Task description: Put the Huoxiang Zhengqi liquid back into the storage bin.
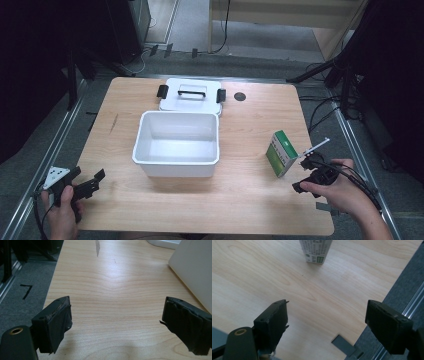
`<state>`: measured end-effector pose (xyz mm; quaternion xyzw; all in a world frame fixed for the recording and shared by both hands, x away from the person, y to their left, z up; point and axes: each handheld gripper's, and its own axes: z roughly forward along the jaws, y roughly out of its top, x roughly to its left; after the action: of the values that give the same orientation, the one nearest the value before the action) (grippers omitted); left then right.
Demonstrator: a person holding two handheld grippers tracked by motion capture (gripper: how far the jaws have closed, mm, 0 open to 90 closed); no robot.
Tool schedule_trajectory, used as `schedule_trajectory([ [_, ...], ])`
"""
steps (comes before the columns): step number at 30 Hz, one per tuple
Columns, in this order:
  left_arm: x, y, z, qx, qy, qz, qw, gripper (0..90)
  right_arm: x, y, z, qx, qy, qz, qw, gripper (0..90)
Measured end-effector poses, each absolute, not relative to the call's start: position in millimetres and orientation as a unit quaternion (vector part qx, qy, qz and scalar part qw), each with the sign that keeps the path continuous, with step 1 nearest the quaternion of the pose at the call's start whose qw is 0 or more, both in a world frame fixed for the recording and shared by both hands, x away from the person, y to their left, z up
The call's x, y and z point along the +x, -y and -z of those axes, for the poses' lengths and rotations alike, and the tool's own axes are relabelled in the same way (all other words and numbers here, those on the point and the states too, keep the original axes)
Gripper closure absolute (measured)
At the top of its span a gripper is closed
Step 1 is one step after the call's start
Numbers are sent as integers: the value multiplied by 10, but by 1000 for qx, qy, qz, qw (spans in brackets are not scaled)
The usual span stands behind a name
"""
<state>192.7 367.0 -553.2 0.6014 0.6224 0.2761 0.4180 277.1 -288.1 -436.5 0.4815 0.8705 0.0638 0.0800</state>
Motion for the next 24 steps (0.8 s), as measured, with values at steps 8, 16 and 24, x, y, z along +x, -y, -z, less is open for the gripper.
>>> schedule_trajectory([
  [8,1933,-3677,5534,597,-627,-272,419,98,2937,2752,4190,497,-866,-27,44,177],
  [16,1934,-3681,5534,598,-628,-271,418,98,3119,2674,4051,520,-853,-33,31,177],
  [24,1935,-3682,5534,597,-629,-271,418,98,3299,2603,3946,537,-843,-38,20,218],
])
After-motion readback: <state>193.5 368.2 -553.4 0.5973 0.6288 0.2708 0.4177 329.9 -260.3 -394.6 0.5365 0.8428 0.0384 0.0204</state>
